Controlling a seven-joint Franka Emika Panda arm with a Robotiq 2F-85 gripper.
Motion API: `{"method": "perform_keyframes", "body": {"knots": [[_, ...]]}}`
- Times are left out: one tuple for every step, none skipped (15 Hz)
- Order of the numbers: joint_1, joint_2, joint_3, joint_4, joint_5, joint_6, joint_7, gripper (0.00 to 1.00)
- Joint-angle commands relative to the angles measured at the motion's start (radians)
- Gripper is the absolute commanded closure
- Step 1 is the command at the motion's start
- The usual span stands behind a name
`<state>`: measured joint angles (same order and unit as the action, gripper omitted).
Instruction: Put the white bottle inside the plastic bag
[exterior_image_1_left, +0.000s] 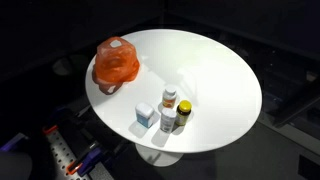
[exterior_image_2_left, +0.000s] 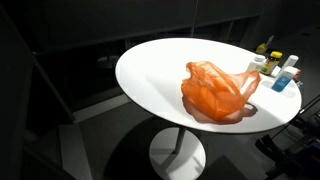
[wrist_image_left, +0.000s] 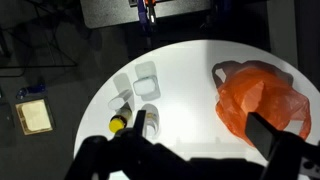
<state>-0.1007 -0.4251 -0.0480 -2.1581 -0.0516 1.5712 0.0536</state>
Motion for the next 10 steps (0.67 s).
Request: {"method": "perform_keyframes", "body": {"knots": [[0.007, 0.001, -0.006, 0.003, -0.002, -0.003, 0.002, 0.00], [0.007, 0.001, -0.006, 0.003, -0.002, -0.003, 0.002, 0.00], [0.007, 0.000, -0.006, 0.003, -0.002, -0.003, 0.002, 0.00], [0.007, 0.000, -0.006, 0.003, -0.002, -0.003, 0.002, 0.00], [0.007, 0.000, -0.006, 0.003, -0.002, -0.003, 0.002, 0.00], [0.007, 0.000, -0.006, 0.003, -0.002, -0.003, 0.002, 0.00], [0.008, 0.032, 0.001, 0.025, -0.005, -0.011, 0.017, 0.00], [0.010, 0.064, 0.003, 0.041, -0.005, -0.005, 0.017, 0.00], [0.012, 0.094, 0.003, 0.054, -0.005, 0.006, 0.015, 0.00], [0.015, 0.133, 0.002, 0.069, -0.005, 0.027, 0.009, 0.00]]}}
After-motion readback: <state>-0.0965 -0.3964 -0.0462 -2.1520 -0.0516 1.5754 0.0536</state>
